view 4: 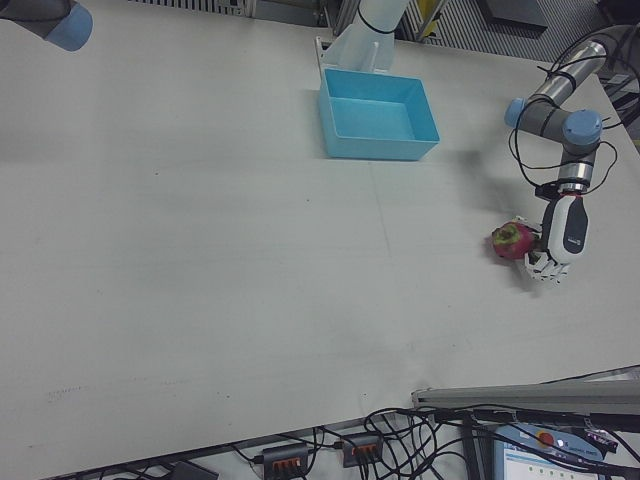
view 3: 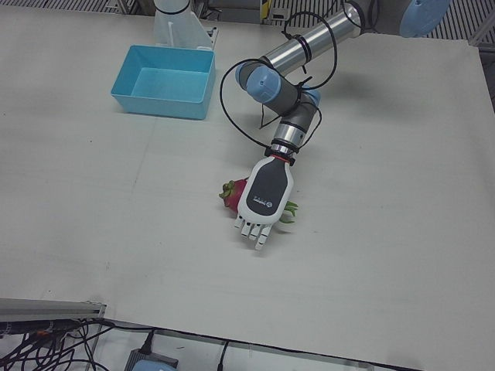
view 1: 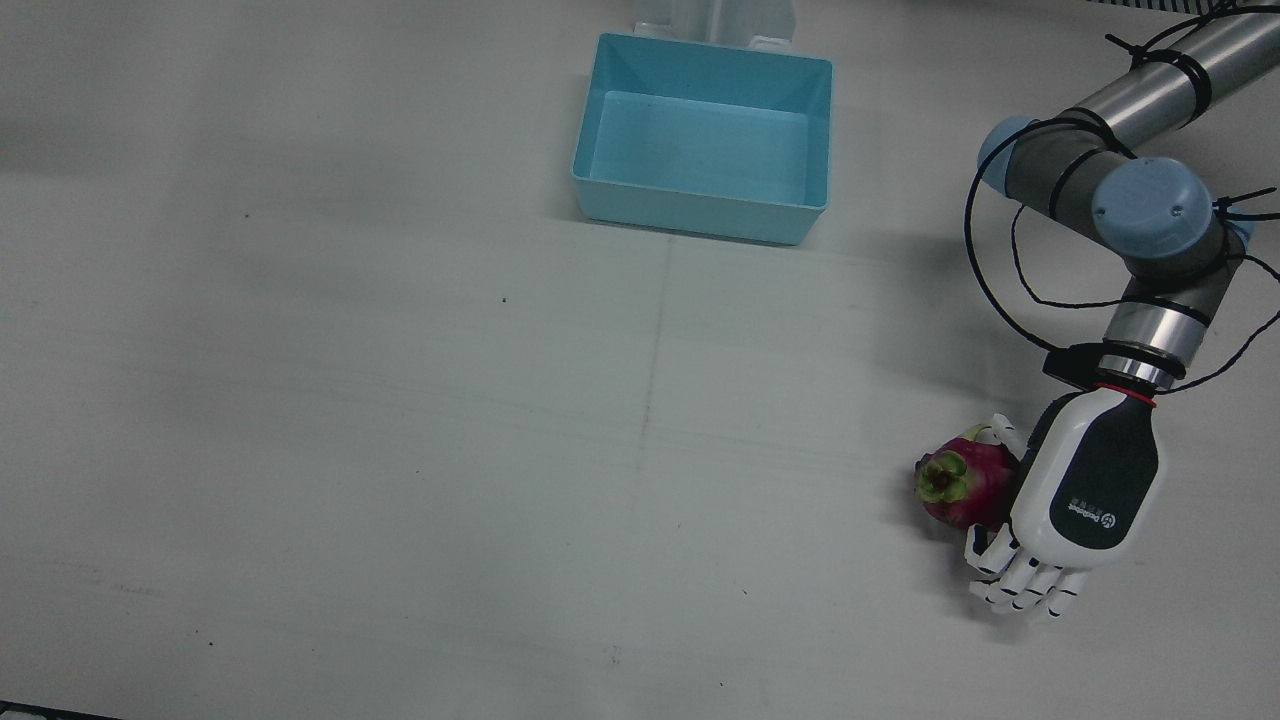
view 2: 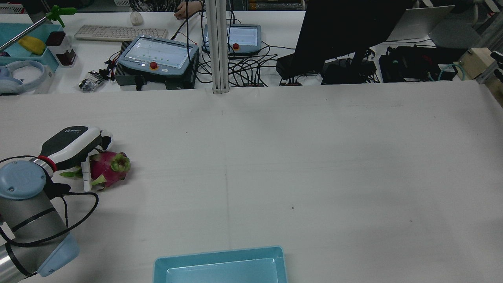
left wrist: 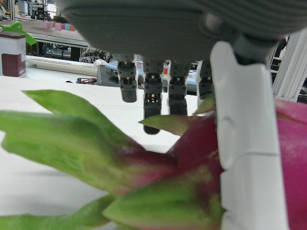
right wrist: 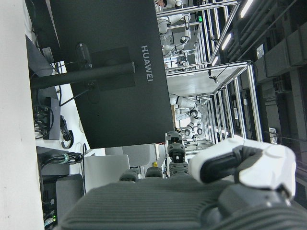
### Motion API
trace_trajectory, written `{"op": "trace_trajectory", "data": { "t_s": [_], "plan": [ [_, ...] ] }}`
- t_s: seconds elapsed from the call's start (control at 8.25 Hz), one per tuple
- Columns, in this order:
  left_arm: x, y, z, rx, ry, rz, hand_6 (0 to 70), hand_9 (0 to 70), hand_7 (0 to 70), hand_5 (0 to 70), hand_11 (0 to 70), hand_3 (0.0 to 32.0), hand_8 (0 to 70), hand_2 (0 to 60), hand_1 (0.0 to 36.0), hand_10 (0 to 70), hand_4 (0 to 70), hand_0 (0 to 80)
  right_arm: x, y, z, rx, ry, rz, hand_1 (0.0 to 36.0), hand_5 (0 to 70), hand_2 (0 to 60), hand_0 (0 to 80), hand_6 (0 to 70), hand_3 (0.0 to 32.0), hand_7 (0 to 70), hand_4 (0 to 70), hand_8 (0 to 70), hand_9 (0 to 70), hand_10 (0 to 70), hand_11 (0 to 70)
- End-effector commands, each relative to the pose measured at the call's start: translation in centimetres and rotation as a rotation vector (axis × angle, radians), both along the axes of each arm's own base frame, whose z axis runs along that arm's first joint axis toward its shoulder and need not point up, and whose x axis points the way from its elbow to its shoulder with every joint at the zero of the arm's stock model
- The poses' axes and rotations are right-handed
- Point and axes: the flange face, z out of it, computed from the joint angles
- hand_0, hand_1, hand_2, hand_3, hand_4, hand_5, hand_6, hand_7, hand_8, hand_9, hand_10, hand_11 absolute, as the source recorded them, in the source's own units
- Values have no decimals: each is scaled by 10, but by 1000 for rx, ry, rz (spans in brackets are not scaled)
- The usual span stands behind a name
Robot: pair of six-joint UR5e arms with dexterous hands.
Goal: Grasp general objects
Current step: 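Lower the left hand and position its fingers around the dragon fruit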
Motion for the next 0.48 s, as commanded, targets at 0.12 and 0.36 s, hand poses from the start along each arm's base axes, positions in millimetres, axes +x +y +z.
{"op": "trace_trajectory", "data": {
  "t_s": [0.12,0.36],
  "plan": [
    [24,12,-2,-9,-11,37,618,627,700,700,326,0,486,600,360,199,412,800,0,0,0,0,0,0,0,0,0,0,0,0,0,0,0,0,0,0],
    [22,13,-6,-6,-8,35,700,684,700,700,374,0,543,600,360,233,491,800,0,0,-1,0,0,0,0,0,0,0,0,0,0,0,0,0,0,0]
  ]
}}
